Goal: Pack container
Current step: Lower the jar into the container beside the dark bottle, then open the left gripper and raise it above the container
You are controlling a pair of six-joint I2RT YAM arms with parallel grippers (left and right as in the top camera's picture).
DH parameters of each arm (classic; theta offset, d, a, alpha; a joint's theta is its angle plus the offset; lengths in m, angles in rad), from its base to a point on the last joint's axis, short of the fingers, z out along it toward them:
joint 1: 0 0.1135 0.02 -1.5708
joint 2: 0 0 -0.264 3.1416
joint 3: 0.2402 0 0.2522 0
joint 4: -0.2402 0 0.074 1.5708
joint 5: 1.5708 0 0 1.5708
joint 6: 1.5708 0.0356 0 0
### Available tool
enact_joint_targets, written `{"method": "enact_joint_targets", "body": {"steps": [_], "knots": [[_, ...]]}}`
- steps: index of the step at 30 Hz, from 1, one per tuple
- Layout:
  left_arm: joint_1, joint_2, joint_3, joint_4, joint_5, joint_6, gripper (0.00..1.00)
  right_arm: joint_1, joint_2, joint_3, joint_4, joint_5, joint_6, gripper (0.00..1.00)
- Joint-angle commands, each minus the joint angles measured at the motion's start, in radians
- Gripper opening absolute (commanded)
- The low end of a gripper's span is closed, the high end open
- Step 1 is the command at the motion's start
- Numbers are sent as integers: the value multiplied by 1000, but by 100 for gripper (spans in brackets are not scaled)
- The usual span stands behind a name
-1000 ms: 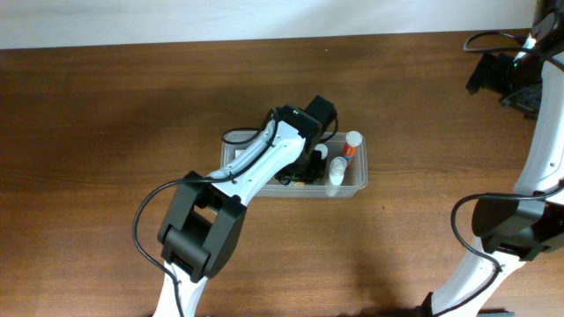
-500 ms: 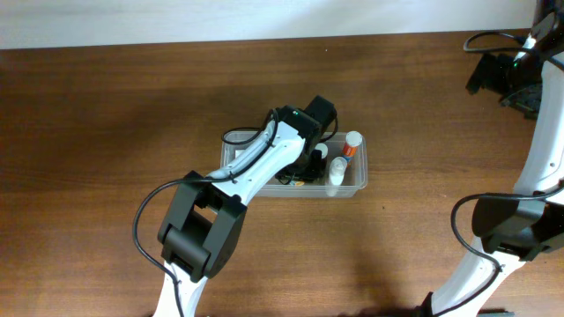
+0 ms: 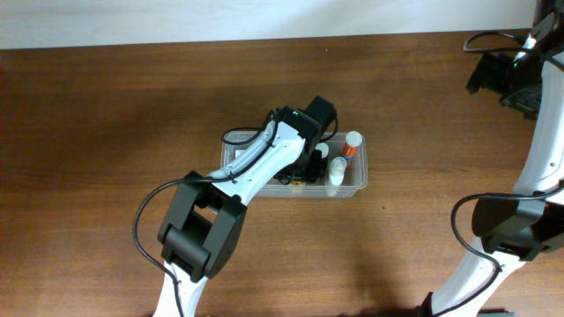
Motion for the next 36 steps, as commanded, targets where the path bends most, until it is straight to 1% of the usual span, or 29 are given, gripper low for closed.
{"method": "enact_joint_targets", "body": {"steps": [1, 7, 9, 12, 15, 17, 20, 21, 25, 36], "knots": [[0, 2, -18, -5, 0, -9, 49, -1, -30, 10, -5, 12, 1, 98], [0, 1, -17, -5, 0, -8, 49, -1, -30, 10, -5, 12, 1, 98], [5, 1, -9, -16, 0, -8, 45, -1, -30, 10, -5, 12, 1, 98], [19, 1, 29, -58, 0, -4, 44, -1, -30, 10, -5, 12, 1, 98], [42, 1, 107, -121, 0, 14, 44, -1, -30, 10, -5, 12, 1, 98], [60, 1, 177, -166, 0, 30, 47, -1, -30, 10, -5, 12, 1, 98], [92, 1, 298, -232, 0, 33, 60, -1, -30, 10, -5, 12, 1, 98], [101, 1, 336, -248, 3, 34, 61, -1, -30, 10, -5, 12, 1, 98], [115, 1, 417, -281, 53, 67, 59, -1, -30, 10, -5, 12, 1, 98], [106, 2, 403, -311, 26, 66, 60, -1, -30, 10, -5, 11, 1, 98]]}}
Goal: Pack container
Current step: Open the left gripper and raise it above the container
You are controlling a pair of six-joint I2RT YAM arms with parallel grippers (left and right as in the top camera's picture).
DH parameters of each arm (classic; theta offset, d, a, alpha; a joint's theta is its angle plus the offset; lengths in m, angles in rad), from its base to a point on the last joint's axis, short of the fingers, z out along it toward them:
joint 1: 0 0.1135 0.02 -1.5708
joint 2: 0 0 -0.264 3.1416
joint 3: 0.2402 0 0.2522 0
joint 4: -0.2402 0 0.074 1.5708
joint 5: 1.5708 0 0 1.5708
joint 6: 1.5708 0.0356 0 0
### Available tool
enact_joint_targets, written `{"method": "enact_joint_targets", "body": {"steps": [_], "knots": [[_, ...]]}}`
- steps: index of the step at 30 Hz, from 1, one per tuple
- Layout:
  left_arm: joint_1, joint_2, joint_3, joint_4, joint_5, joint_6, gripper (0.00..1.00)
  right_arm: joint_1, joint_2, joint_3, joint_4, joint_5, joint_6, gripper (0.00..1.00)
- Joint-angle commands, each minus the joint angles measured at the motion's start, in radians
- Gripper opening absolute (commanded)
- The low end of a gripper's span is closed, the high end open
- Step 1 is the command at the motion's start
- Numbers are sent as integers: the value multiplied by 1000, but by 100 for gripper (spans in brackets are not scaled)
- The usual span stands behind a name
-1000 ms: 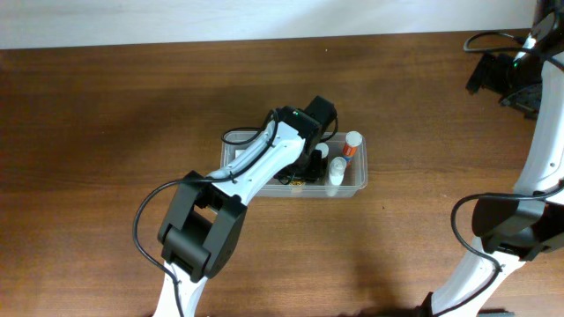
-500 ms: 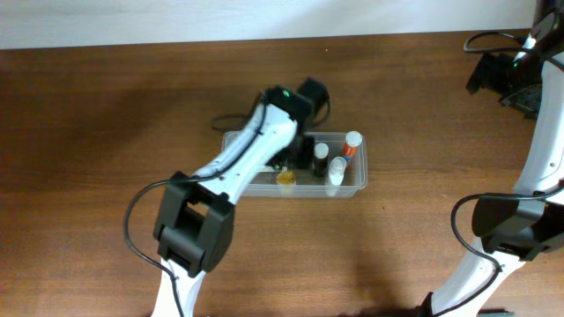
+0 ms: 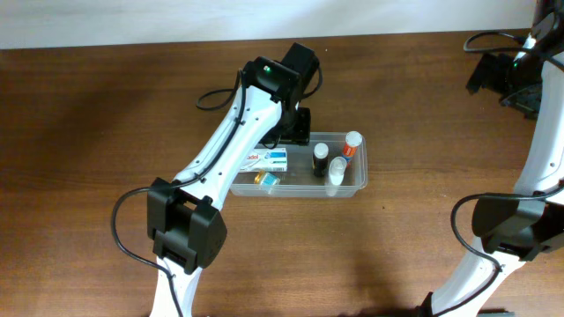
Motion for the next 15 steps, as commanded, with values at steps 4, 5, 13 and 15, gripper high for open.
{"method": "enact_joint_targets", "body": {"steps": [4, 5, 13, 15], "knots": [[0, -5, -5, -31, -37, 16, 60, -1, -30, 10, -5, 12, 0, 99], [0, -5, -5, -43, -57, 16, 60, -1, -30, 10, -5, 12, 0, 98], [0, -5, -18, -126, -128, 13, 61, -1, -30, 10, -5, 12, 0, 98], [0, -5, -40, -124, -128, 13, 61, -1, -30, 10, -5, 11, 0, 98]]}}
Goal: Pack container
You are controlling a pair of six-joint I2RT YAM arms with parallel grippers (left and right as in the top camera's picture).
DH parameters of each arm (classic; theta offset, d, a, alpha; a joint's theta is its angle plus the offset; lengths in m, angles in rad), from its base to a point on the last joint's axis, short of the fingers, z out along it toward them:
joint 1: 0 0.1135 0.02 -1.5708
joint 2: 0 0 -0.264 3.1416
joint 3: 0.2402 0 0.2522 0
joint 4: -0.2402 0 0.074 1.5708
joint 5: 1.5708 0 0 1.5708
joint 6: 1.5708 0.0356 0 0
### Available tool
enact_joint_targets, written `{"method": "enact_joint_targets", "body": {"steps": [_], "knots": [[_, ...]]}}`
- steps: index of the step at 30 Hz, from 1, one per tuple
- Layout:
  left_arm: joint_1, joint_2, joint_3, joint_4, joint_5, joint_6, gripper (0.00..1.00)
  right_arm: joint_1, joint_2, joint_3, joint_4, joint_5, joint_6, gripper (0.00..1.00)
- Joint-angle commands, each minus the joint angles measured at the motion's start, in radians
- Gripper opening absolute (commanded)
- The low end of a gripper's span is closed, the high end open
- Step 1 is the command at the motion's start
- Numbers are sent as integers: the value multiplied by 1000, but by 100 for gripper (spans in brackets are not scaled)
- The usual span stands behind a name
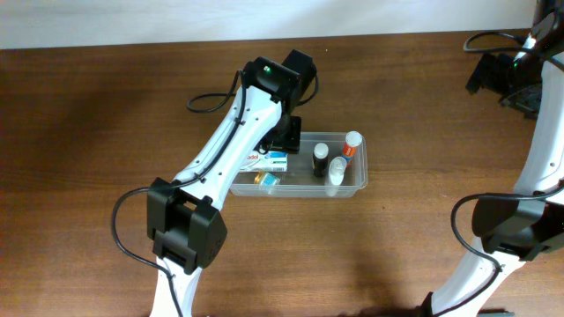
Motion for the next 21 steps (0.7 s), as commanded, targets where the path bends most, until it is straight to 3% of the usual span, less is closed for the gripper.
{"method": "enact_joint_targets", "body": {"steps": [1, 11, 16, 21], "knots": [[0, -4, -50, 4, -32, 13, 61, -1, -30, 10, -5, 12, 1, 98], [16, -4, -276, 158, 73, 163, 69, -1, -30, 10, -5, 12, 1, 98], [40, -4, -309, 180, 80, 175, 70, -1, -30, 10, -5, 12, 1, 98], [66, -4, -330, 215, 192, 262, 75, -1, -30, 10, -5, 12, 1, 98]]}}
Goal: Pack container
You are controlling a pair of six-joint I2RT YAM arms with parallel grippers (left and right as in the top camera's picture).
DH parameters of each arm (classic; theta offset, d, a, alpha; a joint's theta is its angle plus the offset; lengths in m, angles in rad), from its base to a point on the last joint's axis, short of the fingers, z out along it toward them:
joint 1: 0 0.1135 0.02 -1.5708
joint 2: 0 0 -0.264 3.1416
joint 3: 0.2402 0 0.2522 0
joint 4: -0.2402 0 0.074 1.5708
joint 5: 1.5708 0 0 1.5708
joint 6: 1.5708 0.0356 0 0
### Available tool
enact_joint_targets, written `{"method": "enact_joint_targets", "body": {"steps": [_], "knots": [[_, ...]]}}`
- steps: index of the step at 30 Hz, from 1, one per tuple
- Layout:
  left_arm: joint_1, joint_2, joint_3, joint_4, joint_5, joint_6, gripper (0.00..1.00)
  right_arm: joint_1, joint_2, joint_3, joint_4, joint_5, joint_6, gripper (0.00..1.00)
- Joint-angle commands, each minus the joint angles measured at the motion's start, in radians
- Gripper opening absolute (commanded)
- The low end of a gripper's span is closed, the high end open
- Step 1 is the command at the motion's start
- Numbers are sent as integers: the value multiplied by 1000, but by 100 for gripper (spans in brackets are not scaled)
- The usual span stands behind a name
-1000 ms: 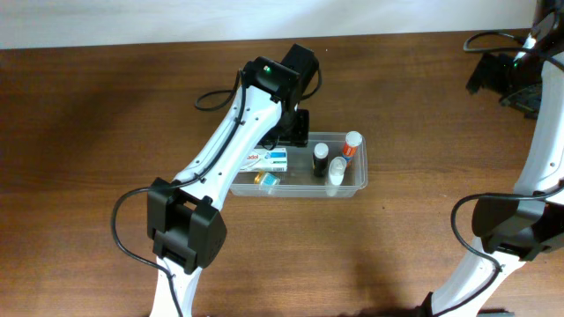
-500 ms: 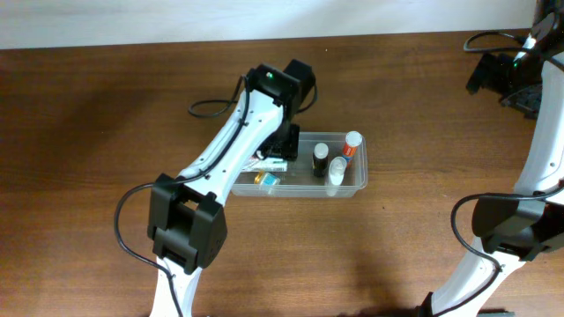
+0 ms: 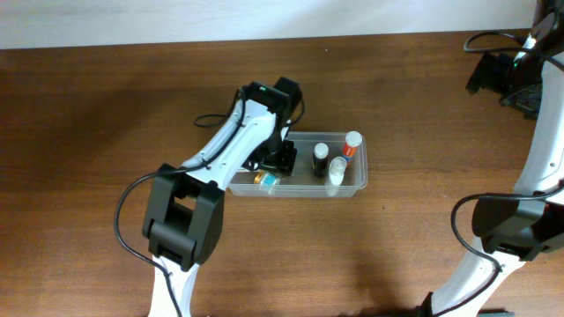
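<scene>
A clear plastic container (image 3: 359, 183) sits mid-table in the overhead view. It holds a black-capped bottle (image 3: 320, 158), a white bottle (image 3: 336, 176), an orange-and-white glue stick (image 3: 352, 144) and a small yellow and teal item (image 3: 266, 180). My left gripper (image 3: 284, 161) is down inside the container's left half, pointing at its floor. From above its jaws are too dark to read, and what lies under them is hidden. My right gripper (image 3: 493, 75) hangs at the far right back, away from the container.
A black cable (image 3: 211, 119) loops off the left arm just behind the container's left end. The right arm's base and links (image 3: 507, 233) stand along the table's right edge. The wooden table (image 3: 106, 132) ends at a pale wall at the back.
My left gripper has moved forward and down from the container's back edge into its left half. It now covers the white and blue box that showed there. The right arm has not moved.
At first my left gripper was low in the middle of the container. Then it was up behind the back rim, and a white and blue box lay in the left half. It stayed near the rim, and now it is down over that box.
</scene>
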Motion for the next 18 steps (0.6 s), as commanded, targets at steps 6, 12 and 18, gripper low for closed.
{"method": "enact_joint_targets", "body": {"steps": [6, 12, 18], "knots": [[21, -4, -55, 35, 95, 79, 76, -1, -30, 10, -5, 11, 1, 98], [21, -4, -93, 56, 90, 79, 75, -1, -30, 10, -5, 12, 1, 98], [21, -4, -99, 62, 90, 79, 70, -1, -30, 10, -5, 12, 1, 98]]}}
